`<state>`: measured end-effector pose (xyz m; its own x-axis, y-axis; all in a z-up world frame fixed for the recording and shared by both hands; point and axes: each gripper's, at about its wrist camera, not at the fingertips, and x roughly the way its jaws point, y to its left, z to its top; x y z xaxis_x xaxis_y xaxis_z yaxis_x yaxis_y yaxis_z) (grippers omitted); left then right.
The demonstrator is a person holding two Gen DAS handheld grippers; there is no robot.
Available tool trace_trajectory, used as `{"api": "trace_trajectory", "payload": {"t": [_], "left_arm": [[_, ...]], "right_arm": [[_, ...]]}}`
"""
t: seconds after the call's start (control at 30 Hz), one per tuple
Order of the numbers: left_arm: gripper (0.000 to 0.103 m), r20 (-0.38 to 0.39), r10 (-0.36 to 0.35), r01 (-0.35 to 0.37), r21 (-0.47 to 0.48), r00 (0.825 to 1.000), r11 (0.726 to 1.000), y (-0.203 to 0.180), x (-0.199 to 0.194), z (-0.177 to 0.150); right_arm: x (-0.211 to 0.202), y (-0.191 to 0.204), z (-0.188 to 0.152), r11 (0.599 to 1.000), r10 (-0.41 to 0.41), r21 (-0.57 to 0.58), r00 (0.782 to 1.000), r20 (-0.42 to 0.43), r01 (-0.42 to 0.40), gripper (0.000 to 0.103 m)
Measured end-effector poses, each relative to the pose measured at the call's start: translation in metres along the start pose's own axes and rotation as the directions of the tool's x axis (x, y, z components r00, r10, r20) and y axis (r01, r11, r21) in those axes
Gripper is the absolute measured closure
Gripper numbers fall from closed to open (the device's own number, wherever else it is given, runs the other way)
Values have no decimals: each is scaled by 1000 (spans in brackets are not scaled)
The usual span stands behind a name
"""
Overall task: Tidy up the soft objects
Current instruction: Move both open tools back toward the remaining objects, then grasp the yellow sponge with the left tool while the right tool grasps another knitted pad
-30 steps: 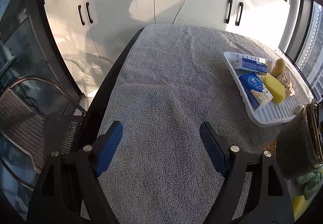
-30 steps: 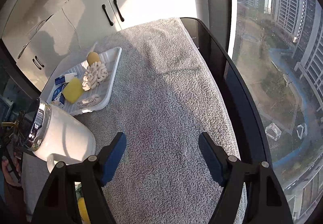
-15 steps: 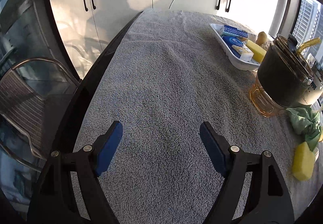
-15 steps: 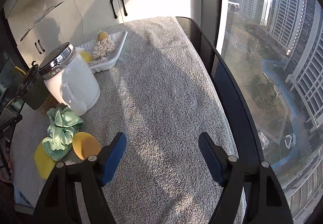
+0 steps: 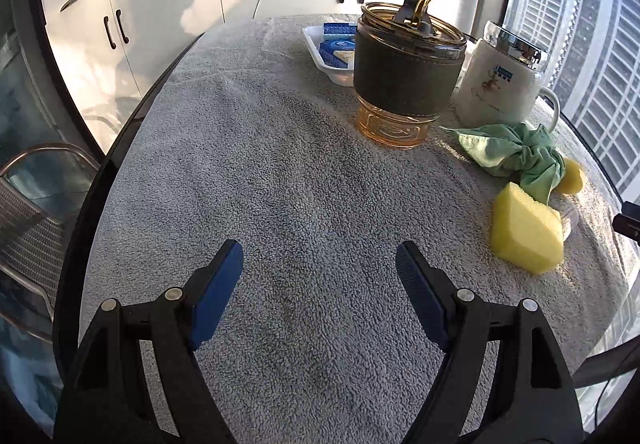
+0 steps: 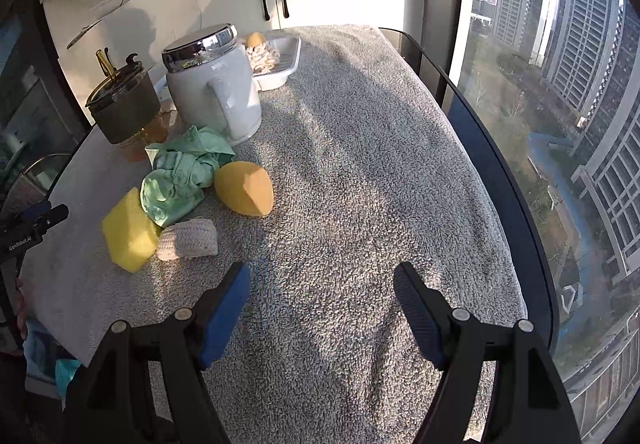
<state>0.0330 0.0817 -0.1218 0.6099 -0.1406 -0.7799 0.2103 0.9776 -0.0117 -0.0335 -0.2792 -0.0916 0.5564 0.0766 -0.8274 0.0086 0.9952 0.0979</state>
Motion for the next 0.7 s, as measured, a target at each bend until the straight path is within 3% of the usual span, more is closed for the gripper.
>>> {"api": "trace_trajectory", "payload": {"t": [0.13,0.23,0.37,0.6,0.7], "left_arm": [[25,12,-71,70,99,997,993,-41,-7,-4],[25,3,-147,144,164,989,976,-70,-9,-6],[25,-5,-193,189,237,981,953,-103,-7,-7],[25,-54,-258,263,261,965,929,-130,7,3],[25,-52,-250,255,270,967,928,-137,15,6]], "right_arm": [[-1,17,-6,999,32,-23,999,-8,-33,26],[1,27,-10,998,54,-32,998,-24,-55,26],[4,38,-16,996,67,-52,997,-40,-69,26],[10,50,-22,994,78,-67,995,-63,-83,26],[10,51,-22,994,82,-63,995,-63,-86,26]]}}
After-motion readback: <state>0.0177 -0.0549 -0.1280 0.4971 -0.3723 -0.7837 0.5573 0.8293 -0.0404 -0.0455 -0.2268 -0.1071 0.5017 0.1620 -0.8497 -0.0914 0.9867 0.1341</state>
